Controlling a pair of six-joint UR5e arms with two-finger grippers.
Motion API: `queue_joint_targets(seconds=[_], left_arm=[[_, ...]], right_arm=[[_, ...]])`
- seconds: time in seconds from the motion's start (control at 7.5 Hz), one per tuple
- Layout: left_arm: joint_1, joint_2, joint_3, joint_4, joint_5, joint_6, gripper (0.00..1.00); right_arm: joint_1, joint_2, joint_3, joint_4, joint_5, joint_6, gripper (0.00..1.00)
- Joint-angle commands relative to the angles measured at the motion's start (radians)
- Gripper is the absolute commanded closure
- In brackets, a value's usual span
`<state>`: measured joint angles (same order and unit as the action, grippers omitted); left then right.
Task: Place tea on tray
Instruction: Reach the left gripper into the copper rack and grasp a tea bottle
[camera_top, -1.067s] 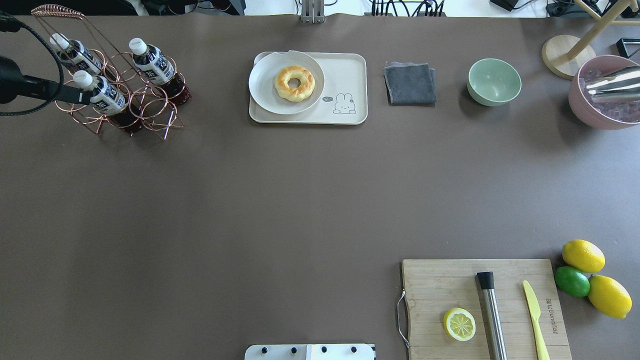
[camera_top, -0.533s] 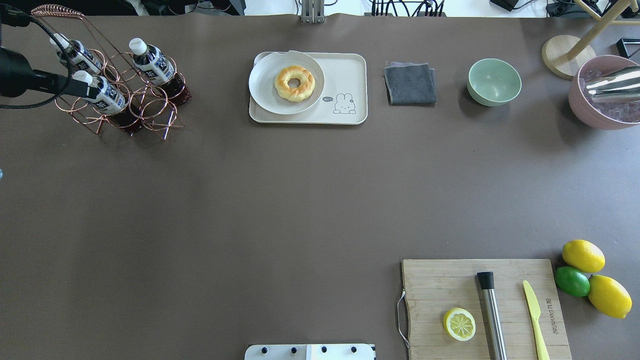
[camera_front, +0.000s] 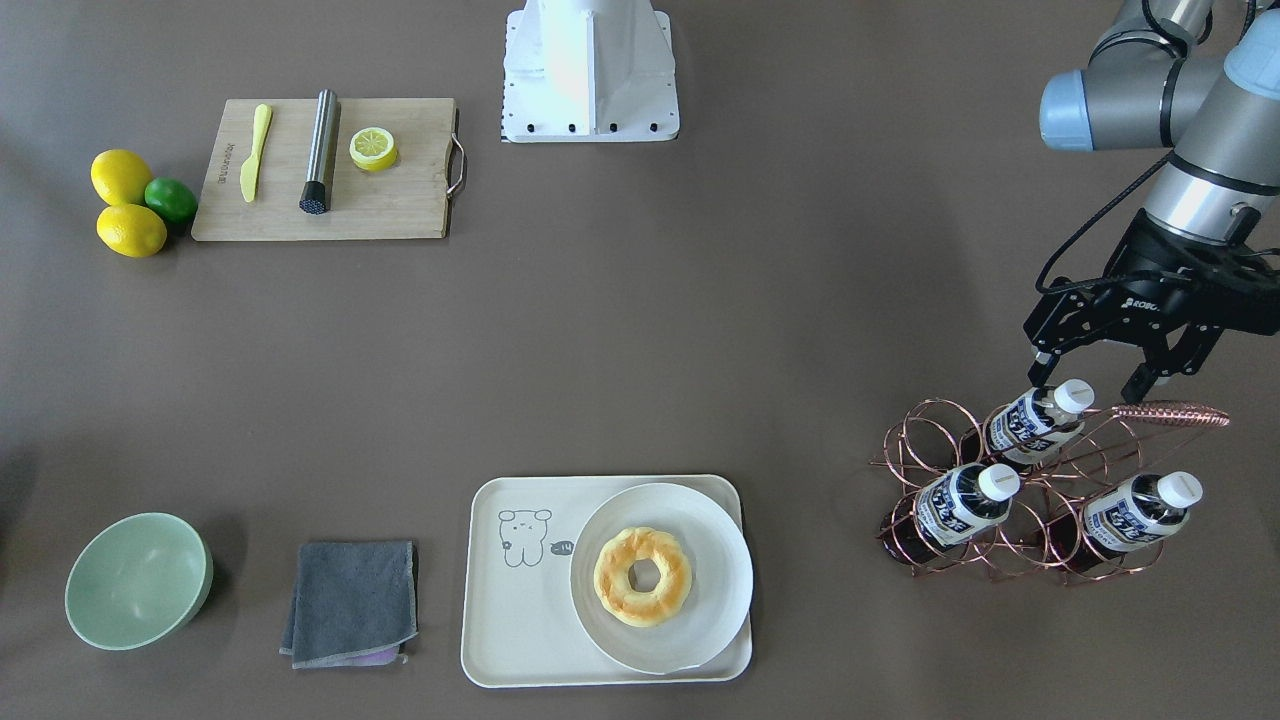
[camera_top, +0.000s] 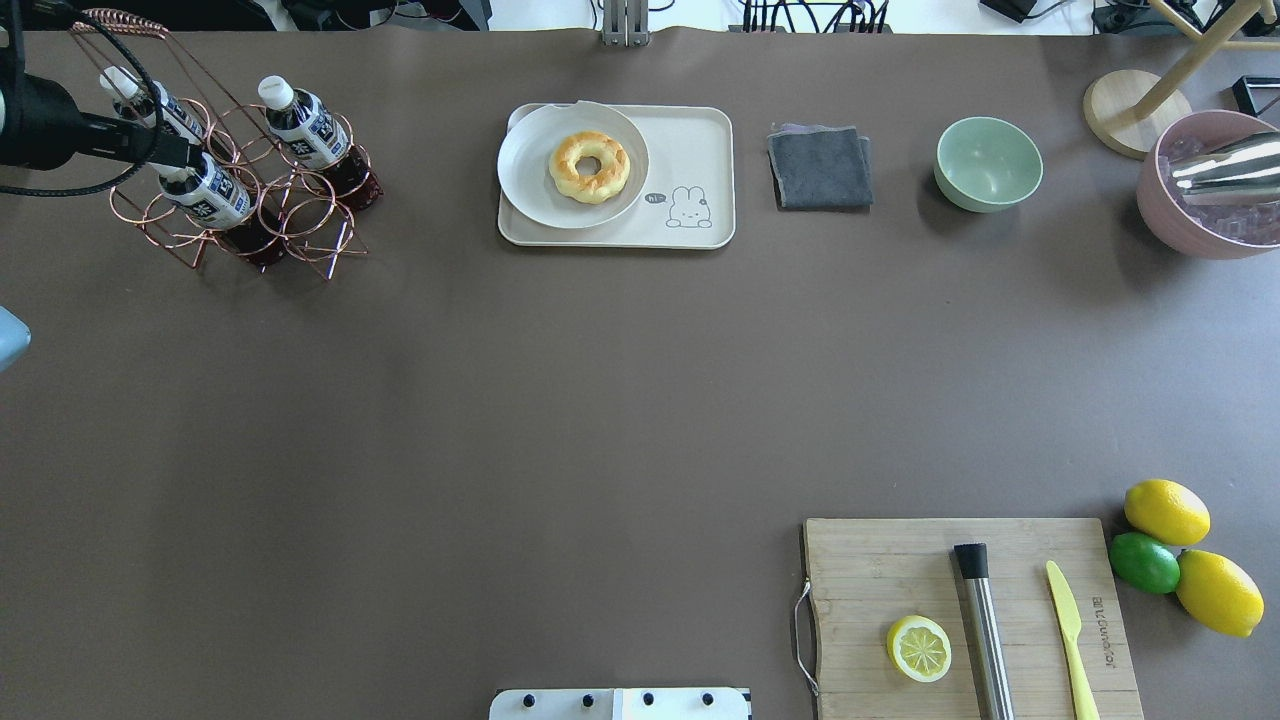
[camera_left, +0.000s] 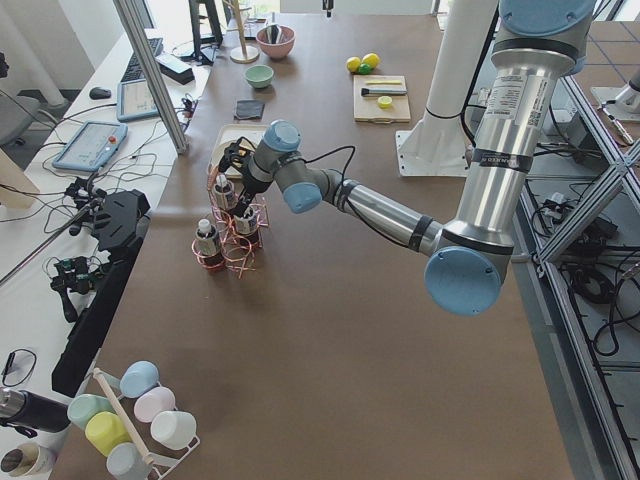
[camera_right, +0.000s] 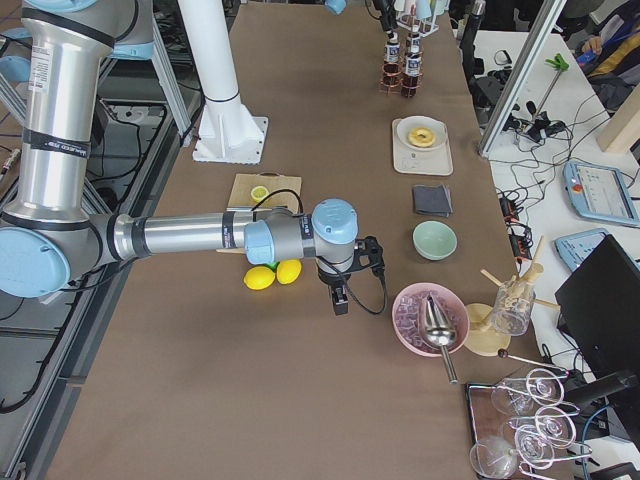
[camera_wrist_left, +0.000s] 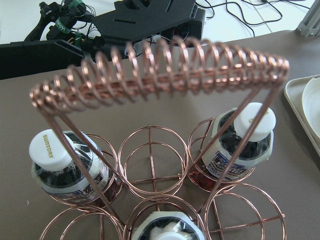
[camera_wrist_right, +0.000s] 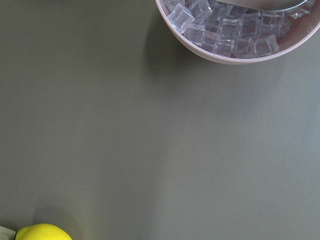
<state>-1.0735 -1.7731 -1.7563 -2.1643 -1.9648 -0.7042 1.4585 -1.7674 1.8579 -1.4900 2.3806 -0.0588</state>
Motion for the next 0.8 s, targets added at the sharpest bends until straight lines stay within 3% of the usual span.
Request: queue_joint_targets(seconds=[0.0, 0.13, 0.27, 0.4, 0.53, 0.67], left_arm=[[0.010, 0.000, 0.014, -0.002, 0.011, -0.003, 0.08], [0.017, 0.000, 0.017, -0.002, 0.011, -0.006, 0.13], [0.017, 0.000, 0.015, -0.002, 0.009, -0.009, 0.40], [0.018, 0.000, 0.018, -0.002, 0.009, -0.009, 0.60], [0.017, 0.001, 0.014, 0.001, 0.007, -0.011, 1.00], [0.017, 0.007, 0.011, 0.000, 0.003, -0.009, 1.00]], right_arm=[[-0.010, -0.003, -0.003, 0.028, -0.006, 0.004, 0.00], [-0.012, -0.004, -0.005, 0.028, -0.006, 0.005, 0.00], [-0.012, -0.004, -0.005, 0.028, -0.004, 0.005, 0.00], [-0.012, -0.004, -0.005, 0.028, -0.004, 0.005, 0.00], [-0.012, -0.006, -0.005, 0.028, -0.004, 0.005, 0.00], [-0.012, -0.006, -0.005, 0.028, -0.004, 0.002, 0.00]])
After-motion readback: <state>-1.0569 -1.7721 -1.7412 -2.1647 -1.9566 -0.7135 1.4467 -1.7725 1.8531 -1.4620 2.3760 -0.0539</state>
